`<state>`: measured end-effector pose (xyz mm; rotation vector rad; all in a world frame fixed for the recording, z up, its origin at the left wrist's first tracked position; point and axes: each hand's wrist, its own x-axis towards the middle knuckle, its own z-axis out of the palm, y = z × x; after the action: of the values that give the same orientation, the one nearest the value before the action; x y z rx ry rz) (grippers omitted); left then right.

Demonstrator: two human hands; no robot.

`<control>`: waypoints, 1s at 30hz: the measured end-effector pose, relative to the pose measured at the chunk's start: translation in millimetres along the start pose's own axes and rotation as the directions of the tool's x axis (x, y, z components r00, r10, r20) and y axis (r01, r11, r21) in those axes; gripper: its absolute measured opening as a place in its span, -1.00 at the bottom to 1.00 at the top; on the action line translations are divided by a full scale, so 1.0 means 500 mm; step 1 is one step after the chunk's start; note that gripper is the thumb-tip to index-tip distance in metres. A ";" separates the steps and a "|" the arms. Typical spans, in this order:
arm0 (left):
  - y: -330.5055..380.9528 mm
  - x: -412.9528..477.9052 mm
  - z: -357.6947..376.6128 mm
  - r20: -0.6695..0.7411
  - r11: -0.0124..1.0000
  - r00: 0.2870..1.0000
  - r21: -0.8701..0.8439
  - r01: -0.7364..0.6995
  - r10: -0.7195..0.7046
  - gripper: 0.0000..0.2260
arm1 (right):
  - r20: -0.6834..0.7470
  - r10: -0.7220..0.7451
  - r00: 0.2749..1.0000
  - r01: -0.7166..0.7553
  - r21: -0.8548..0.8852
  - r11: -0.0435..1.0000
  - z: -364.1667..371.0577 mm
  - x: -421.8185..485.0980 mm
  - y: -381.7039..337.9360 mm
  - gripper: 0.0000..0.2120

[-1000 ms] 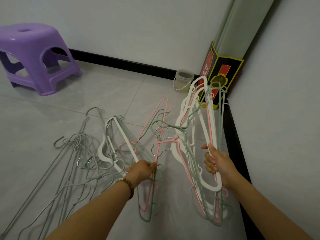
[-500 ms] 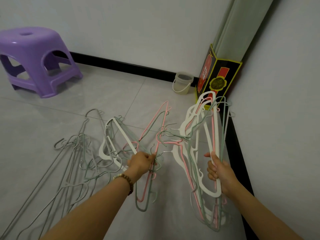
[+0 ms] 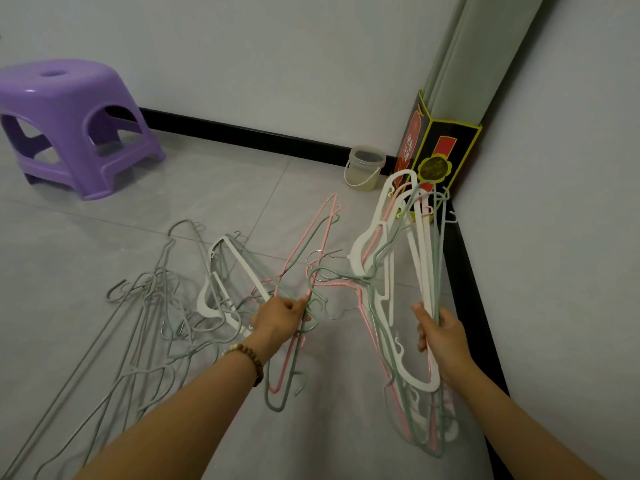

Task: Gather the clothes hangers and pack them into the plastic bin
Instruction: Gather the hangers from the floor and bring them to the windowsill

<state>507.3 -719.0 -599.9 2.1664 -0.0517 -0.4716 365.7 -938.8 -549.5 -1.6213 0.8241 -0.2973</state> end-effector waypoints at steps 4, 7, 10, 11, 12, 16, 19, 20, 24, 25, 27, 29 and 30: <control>-0.001 0.003 -0.006 -0.011 1.000 1.000 -0.002 -0.018 0.018 -0.60 | -0.015 0.071 0.997 -0.072 -0.038 0.997 0.008 0.013 0.020 -0.87; -0.001 0.000 -0.007 0.001 1.000 1.000 0.013 -0.019 0.019 -0.61 | 0.013 0.131 0.991 -0.132 0.105 0.986 0.020 0.008 0.033 -0.89; -0.004 -0.001 -0.002 0.011 0.998 1.000 0.067 -0.019 0.018 -0.59 | 0.025 0.086 0.996 -0.089 0.158 0.983 0.016 0.005 0.011 -0.84; -0.004 -0.003 0.000 0.013 0.997 1.000 0.073 -0.015 0.015 -0.59 | 0.033 0.060 0.998 -0.065 0.158 0.985 0.012 0.005 -0.003 -0.82; -0.004 -0.003 0.002 0.018 0.997 1.000 0.073 -0.015 0.014 -0.59 | 0.041 0.034 0.999 -0.040 0.151 0.988 0.007 0.005 -0.019 -0.81; 0.002 -0.011 0.010 0.019 0.992 1.000 0.129 -0.016 0.013 -0.56 | 0.032 -0.092 0.995 0.091 0.022 0.996 -0.007 0.000 -0.078 -0.80; 0.004 -0.014 0.013 0.012 0.991 1.000 0.133 0.003 -0.004 -0.55 | 0.010 -0.237 0.971 0.236 -0.140 0.962 -0.010 0.001 -0.104 -0.77; 0.001 -0.012 0.014 0.017 0.992 1.000 0.129 0.007 -0.009 -0.56 | 0.014 -0.273 0.962 0.271 -0.168 0.948 -0.009 0.000 -0.110 -0.80; -0.002 -0.016 0.018 0.008 0.981 1.000 0.191 0.026 -0.028 -0.58 | 0.024 -0.341 0.940 0.338 -0.211 0.917 -0.003 -0.008 -0.115 -0.90; 0.000 -0.019 0.019 0.008 0.976 0.999 0.217 0.031 -0.034 -0.58 | 0.025 -0.345 0.938 0.341 -0.223 0.913 -0.003 -0.010 -0.112 -0.89; -0.001 -0.020 0.022 0.013 0.967 0.999 0.252 0.036 -0.041 -0.57 | 0.032 -0.336 0.941 0.334 -0.234 0.913 -0.003 -0.014 -0.106 -0.84; -0.006 -0.018 0.028 0.060 0.958 0.995 0.281 0.054 -0.074 -0.60 | 0.037 -0.321 0.946 0.321 -0.210 0.923 -0.003 -0.015 -0.108 -0.80; -0.009 -0.016 0.031 0.095 0.966 0.991 0.252 0.064 -0.091 -0.59 | 0.044 -0.315 0.948 0.318 -0.188 0.929 -0.002 -0.016 -0.112 -0.80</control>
<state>493.8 -726.4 -609.0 2.3941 -0.0890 -0.6550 378.5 -933.8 -495.0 -1.9402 0.5915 -0.4444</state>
